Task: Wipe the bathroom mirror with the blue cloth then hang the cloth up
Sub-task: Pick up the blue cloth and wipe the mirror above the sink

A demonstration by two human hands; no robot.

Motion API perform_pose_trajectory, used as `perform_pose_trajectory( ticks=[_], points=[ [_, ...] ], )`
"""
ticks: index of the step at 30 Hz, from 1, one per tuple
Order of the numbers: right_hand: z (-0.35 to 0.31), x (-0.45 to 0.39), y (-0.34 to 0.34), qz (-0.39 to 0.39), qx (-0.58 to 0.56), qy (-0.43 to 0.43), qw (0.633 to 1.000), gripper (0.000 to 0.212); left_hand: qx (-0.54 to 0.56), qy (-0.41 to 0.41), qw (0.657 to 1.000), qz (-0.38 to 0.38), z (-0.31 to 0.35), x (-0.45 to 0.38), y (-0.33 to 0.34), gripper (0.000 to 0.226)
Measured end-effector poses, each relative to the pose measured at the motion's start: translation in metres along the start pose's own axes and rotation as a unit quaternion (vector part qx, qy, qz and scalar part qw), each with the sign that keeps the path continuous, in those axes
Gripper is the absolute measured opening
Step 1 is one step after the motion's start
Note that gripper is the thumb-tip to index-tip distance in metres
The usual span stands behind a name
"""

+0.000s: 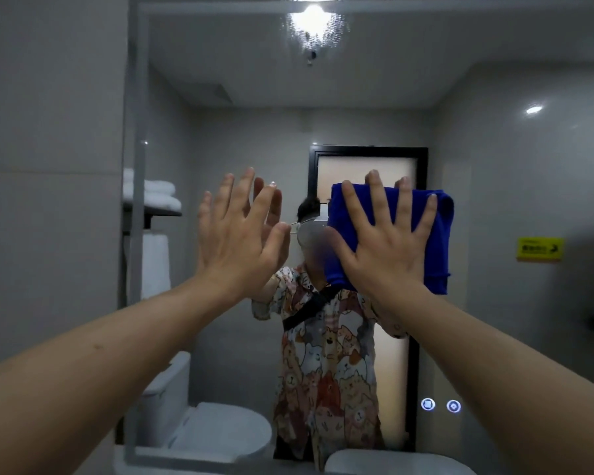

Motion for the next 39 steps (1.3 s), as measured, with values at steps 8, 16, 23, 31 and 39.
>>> perform_pose_trajectory(
  ticks=[8, 16, 23, 31, 39],
  points=[
    [-0.065, -0.008, 0.001, -0.006, -0.012, 0.004, 1.0, 0.08, 0.002, 0.006, 1.0, -0.016, -0.048, 0.001, 0.003, 0.066],
    [-0.089, -0.011, 0.005, 0.0, -0.018, -0.036, 0.999, 0.079, -0.025, -0.029, 0.999, -0.027, -0.069, 0.009, -0.016, 0.07],
    [-0.14, -0.018, 0.008, -0.002, -0.028, -0.072, 0.997, 0.078, -0.06, -0.043, 0.997, -0.026, -0.108, 0.026, -0.037, 0.068],
    [-0.209, -0.023, 0.013, 0.01, -0.028, -0.071, 0.997, 0.077, -0.035, -0.055, 0.998, -0.018, -0.172, 0.04, -0.049, 0.071],
    [-0.282, -0.032, 0.02, 0.016, -0.032, -0.045, 0.998, 0.078, 0.007, -0.018, 0.999, -0.039, -0.231, 0.057, -0.042, 0.069]
  ],
)
Point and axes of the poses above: each hand's wrist, its own x-axis away from the middle knuckle, its own y-axis out of the palm, z = x × y, the point moved 4 cm from there along -x, towards the middle knuckle
